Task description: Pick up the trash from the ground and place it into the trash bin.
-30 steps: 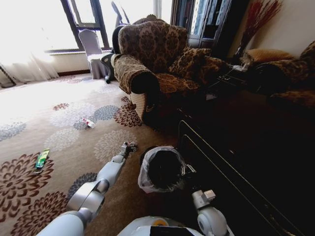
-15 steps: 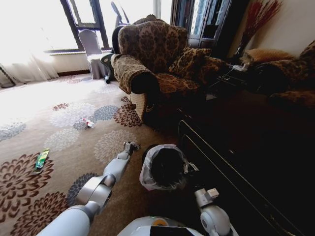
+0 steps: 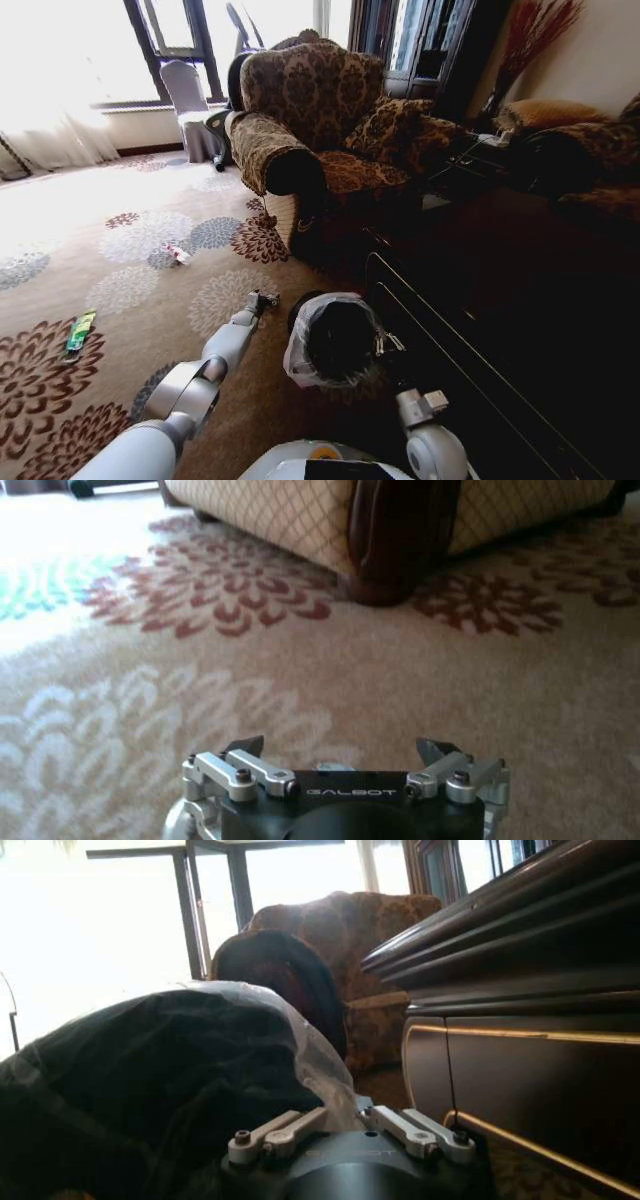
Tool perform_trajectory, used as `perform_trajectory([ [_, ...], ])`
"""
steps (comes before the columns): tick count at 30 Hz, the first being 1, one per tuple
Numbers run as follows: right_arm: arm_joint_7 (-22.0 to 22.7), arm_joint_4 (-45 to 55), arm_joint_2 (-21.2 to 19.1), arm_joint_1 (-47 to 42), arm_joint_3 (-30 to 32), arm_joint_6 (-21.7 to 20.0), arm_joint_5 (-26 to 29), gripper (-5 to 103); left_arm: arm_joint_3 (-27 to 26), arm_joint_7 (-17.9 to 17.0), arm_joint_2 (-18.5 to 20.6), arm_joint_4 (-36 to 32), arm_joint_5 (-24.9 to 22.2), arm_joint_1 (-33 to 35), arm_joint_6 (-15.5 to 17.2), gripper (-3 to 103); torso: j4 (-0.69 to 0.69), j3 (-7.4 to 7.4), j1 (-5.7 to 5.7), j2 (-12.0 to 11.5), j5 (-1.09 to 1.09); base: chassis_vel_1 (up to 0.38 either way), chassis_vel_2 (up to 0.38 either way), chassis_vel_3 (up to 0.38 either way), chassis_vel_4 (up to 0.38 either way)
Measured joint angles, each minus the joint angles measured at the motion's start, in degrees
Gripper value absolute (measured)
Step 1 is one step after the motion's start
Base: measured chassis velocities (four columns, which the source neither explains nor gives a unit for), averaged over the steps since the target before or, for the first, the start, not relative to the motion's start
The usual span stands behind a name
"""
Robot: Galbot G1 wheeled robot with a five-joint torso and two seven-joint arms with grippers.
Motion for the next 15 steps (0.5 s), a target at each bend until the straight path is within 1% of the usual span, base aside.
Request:
perform_trajectory([
  [2,0.0,0.1,0.0,-0.2,0.2,0.1,0.0,0,-0.1,0.1,-0.1,0.2,0.0,0.0,0.3,101,0.01,0.00,0.00,0.0,0.00,-0.043,0.018,0.045,-0.058],
  [4,0.0,0.3,0.0,-1.1,0.9,0.6,-0.1,0,-0.7,0.4,-0.6,0.6,0.7,0.1,1.8,93,0.02,-0.02,-0.03,0.0,0.01,0.000,0.000,0.000,0.000],
  [5,0.0,0.3,0.0,-1.1,0.9,0.6,-0.1,0,-0.7,0.4,-0.6,0.6,0.7,0.1,1.8,93,0.02,-0.02,-0.03,0.0,0.01,0.000,0.000,0.000,0.000],
  [6,0.0,0.3,-0.1,-1.4,1.1,0.9,-0.1,0,-0.9,0.3,-0.8,0.7,1.1,0.2,2.5,88,0.01,-0.03,-0.04,0.0,0.00,0.000,0.000,0.000,0.000],
  [9,0.0,0.5,0.1,-1.8,1.3,1.1,-0.1,0,-0.8,0.1,-0.8,0.7,2.1,0.3,2.6,71,0.02,-0.03,-0.04,0.0,0.02,0.000,0.000,0.000,0.000],
  [10,0.0,0.5,0.1,-1.8,1.3,1.1,-0.1,0,-0.8,0.1,-0.8,0.7,2.1,0.3,2.6,71,0.02,-0.03,-0.04,0.0,0.02,0.000,0.000,0.000,0.000],
  [11,0.0,0.5,0.1,-1.9,1.3,1.1,-0.1,0,-0.8,0.0,-0.7,0.7,2.4,0.4,2.5,66,0.02,-0.03,-0.03,0.0,0.02,0.000,0.000,0.000,0.000],
  [12,0.0,0.6,0.2,-2.0,1.4,1.1,-0.1,0,-0.8,-0.1,-0.6,0.6,2.8,0.4,2.5,66,0.02,-0.02,-0.03,0.0,0.03,0.000,0.000,0.000,0.000],
  [15,0.0,0.9,0.4,-2.4,1.6,1.1,-0.1,0,-0.8,-1.0,-0.2,0.2,4.4,1.0,2.5,49,0.02,-0.03,-0.03,0.0,0.02,0.000,0.000,0.000,0.000],
])
